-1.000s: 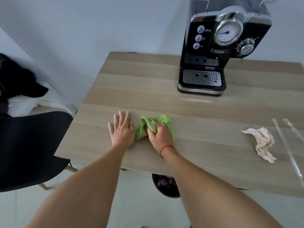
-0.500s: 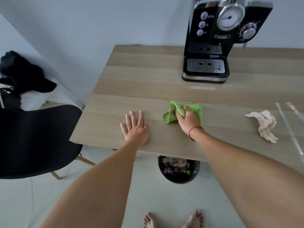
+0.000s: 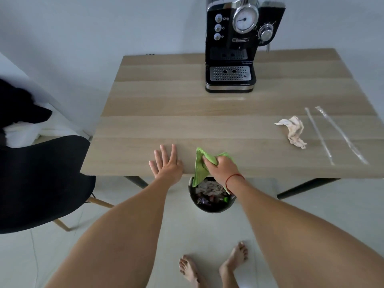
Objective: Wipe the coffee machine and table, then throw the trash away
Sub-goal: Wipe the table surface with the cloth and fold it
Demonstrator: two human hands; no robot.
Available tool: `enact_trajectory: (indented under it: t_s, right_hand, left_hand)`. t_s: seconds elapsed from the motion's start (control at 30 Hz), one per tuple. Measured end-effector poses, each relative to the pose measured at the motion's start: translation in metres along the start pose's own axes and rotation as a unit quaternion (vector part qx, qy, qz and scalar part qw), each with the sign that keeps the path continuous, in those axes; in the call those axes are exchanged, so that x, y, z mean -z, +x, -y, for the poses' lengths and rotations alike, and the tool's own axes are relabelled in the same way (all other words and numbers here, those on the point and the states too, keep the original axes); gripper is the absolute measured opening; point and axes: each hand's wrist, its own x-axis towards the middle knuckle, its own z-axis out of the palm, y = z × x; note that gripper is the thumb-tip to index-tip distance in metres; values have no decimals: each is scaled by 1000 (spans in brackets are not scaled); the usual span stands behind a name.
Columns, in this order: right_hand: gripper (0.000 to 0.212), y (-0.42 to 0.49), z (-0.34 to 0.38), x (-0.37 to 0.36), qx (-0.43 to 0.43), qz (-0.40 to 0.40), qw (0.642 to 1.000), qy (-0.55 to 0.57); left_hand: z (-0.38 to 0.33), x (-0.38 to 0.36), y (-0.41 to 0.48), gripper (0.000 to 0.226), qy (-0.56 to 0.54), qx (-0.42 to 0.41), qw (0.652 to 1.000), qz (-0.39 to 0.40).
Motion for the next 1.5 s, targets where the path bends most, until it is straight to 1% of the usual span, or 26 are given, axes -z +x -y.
enact_trajectory:
  t_s: [0.1,0.13,0.2,0.27,0.3,0.33,0.37,0.43,0.5,0.57,0.63,0.7,0.77,0.83,0.9,1.0,1.03,1.07,1.1,1.13,1.2,1.27,1.33,1.37,1.43,1.5]
  right_hand:
    - [45,5,7,29,-31,-14,999,-18]
    - [43,10,10,39,-35,-37,999,-12]
    - [39,23,21,52,-32,-112,993,14]
    - [37,36,33,51,-11,-175,983,60]
    - [36,42,40,46,5,-179,981,74]
    - [34,47,46,39,28,-161,984,69]
    - [33,51,49,28,51,-122,990,40]
    - [37,54,51,3,82,-12,995,-52]
    - [44,45,46,-20,98,78,983,-131]
    - [46,31,34,-30,113,107,975,-159]
    - [42,17,25,-22,119,99,974,-164]
    - [32,6,23,-4,109,75,975,-177]
    - [33,0,22,16,86,56,972,-210]
    - [29,0,20,33,60,29,976,-206]
    - [25,6,21,48,49,-42,982,-179]
    - [24,25,25,67,19,-204,970,-131]
    - [24,34,23,70,2,-240,966,-96]
    - [26,45,20,69,-22,-255,965,-62]
    - [29,53,16,64,-52,-243,968,-44]
    - [34,61,10,54,-80,-209,973,-55]
    - [41,67,4,25,-105,-132,979,-118]
    - [43,67,11,-5,-63,-110,978,-164]
    - [42,61,32,-31,15,-84,980,-181]
    - [41,57,46,-45,50,-62,983,-163]
    - [34,48,74,-65,82,-26,994,-66]
    - [26,43,97,-70,85,-38,996,18]
  left_hand:
    - [4,5,-4,62,-20,-20,1000,-9]
    - [6,7,-4,66,-38,-18,999,-24]
    - [12,11,-3,70,-58,2,997,-50]
    - [18,12,0,67,-48,11,998,-36]
    - [22,10,1,65,-36,10,999,-29]
    - [24,8,2,63,-27,7,999,-28]
    - [26,6,3,63,-23,4,999,-31]
    - [28,3,4,61,-23,-3,999,-45]
    - [30,3,3,59,-18,-12,998,-61]
    - [33,4,2,57,-9,-18,998,-65]
    - [32,6,1,57,-4,-18,998,-61]
    - [24,8,-1,56,-2,-15,998,-59]
    - [10,10,-4,56,0,-22,999,-42]
    - [-3,14,-7,58,-2,-34,999,-37]
    - [-8,22,-4,58,-10,-34,998,-51]
    - [10,37,7,58,-14,-12,997,-80]
    - [20,41,12,58,-17,1,996,-89]
    - [31,44,17,58,-20,16,995,-95]
    - [43,47,21,59,-23,32,994,-100]
    - [54,48,25,59,-25,45,993,-104]
    - [70,45,29,60,-30,59,992,-112]
    - [78,38,30,59,-35,61,989,-130]
    - [78,31,29,57,-36,58,988,-142]
    - [77,29,28,57,-37,57,987,-143]
    - [73,29,26,56,-43,48,988,-138]
    - [74,36,26,55,-55,43,989,-132]
